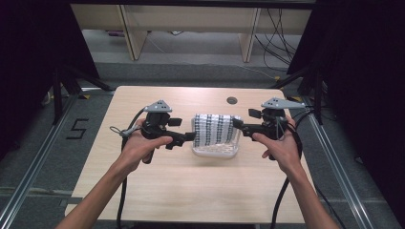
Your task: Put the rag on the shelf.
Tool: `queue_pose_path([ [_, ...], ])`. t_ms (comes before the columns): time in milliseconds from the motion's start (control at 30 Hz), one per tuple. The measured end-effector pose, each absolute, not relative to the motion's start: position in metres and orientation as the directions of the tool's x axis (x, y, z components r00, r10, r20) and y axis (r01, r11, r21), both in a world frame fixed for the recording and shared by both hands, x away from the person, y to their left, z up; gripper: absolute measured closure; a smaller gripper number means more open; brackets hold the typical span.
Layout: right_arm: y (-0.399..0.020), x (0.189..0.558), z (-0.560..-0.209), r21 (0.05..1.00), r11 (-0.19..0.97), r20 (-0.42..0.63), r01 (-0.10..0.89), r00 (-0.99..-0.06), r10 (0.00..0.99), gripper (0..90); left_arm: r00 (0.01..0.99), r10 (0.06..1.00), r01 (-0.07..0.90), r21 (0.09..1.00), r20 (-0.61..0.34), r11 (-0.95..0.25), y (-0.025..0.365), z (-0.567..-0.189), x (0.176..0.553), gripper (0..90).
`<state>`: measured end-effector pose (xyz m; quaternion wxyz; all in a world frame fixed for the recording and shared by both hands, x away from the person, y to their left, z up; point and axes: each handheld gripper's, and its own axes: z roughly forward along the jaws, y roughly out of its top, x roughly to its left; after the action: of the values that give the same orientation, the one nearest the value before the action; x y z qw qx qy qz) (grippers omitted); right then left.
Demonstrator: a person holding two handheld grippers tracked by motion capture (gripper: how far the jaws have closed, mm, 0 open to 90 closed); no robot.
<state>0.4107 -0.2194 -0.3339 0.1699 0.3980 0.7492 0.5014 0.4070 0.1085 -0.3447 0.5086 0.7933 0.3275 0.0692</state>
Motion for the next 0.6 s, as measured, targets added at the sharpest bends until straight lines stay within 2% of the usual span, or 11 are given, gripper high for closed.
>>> queue_pose_path([
  [33, -0.220, 0.411, -0.335, 0.893, 0.196, 0.117, 0.405, -0.630, 0.768, 25.0, 0.773, 0.596, 0.449, 0.851, -0.217, -0.273, 0.109, -0.345, 0.406, 19.9],
  [200, -0.219, 0.406, -0.337, 0.886, 0.177, 0.147, 0.429, -0.622, 0.769, 24.9, 0.776, 0.594, 0.444, 0.851, -0.210, -0.279, 0.108, -0.349, 0.400, 18.1],
  [267, -0.220, 0.407, -0.339, 0.892, 0.207, 0.107, 0.401, -0.633, 0.766, 24.8, 0.778, 0.594, 0.442, 0.849, -0.203, -0.288, 0.108, -0.351, 0.397, 17.4],
  [600, -0.220, 0.397, -0.342, 0.895, 0.194, 0.119, 0.402, -0.633, 0.765, 24.5, 0.790, 0.581, 0.424, 0.859, -0.195, -0.288, 0.110, -0.357, 0.384, 17.1],
])
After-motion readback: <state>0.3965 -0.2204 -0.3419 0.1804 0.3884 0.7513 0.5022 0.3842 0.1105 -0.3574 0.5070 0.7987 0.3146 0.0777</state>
